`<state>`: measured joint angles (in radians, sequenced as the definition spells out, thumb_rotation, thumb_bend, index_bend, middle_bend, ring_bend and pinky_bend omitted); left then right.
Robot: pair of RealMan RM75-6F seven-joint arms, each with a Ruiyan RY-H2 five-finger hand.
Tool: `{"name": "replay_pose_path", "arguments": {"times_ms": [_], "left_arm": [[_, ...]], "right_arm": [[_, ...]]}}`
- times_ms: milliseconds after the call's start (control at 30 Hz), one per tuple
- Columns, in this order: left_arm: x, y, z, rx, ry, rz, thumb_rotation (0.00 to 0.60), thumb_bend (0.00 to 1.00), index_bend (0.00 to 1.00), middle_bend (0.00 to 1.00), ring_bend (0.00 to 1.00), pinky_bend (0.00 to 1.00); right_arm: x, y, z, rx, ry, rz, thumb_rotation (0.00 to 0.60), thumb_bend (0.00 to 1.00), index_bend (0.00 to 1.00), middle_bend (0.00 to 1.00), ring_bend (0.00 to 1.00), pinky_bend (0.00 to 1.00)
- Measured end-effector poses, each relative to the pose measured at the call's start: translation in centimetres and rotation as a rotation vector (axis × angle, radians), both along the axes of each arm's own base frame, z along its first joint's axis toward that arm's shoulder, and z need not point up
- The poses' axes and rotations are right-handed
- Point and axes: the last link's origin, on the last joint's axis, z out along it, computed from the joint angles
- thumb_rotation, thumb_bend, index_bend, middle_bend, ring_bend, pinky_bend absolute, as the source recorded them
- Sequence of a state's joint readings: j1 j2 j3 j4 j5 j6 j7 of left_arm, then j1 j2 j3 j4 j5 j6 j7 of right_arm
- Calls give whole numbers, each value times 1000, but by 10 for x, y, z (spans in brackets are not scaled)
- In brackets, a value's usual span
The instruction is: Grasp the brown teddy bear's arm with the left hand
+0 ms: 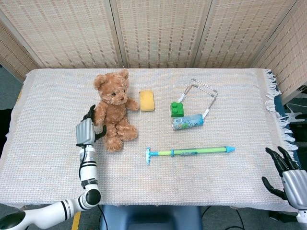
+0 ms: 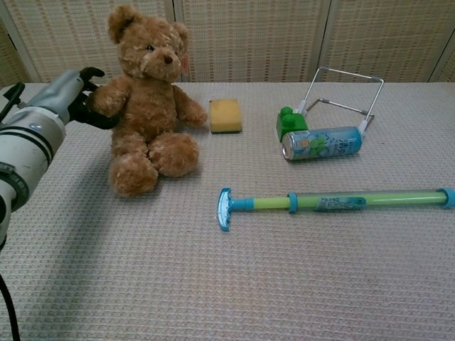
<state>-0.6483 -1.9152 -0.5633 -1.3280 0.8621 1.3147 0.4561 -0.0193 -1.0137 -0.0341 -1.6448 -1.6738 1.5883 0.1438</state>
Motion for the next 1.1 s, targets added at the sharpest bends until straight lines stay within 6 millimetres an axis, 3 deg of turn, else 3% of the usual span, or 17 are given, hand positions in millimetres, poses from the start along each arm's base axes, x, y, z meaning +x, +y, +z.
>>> {"name": "replay_pose_path", "arguments": {"times_ms": [400, 933, 1100], "left_arm": [[-6, 8, -6, 99, 7, -26, 600, 399, 189, 352, 352, 457], [-10, 11, -10, 199, -45, -128, 600, 399, 186, 363, 362, 475], [-17, 10, -17, 157, -16, -101, 600, 399, 249, 381, 361, 476]], "right_arm": [[0, 0, 0, 1, -2, 0, 600, 236, 22, 140, 0, 282], [1, 0, -2, 8, 0, 3, 600, 236, 24, 140, 0, 282], [1, -1, -2, 7, 0, 1, 600, 236, 24, 140, 0, 282]]}}
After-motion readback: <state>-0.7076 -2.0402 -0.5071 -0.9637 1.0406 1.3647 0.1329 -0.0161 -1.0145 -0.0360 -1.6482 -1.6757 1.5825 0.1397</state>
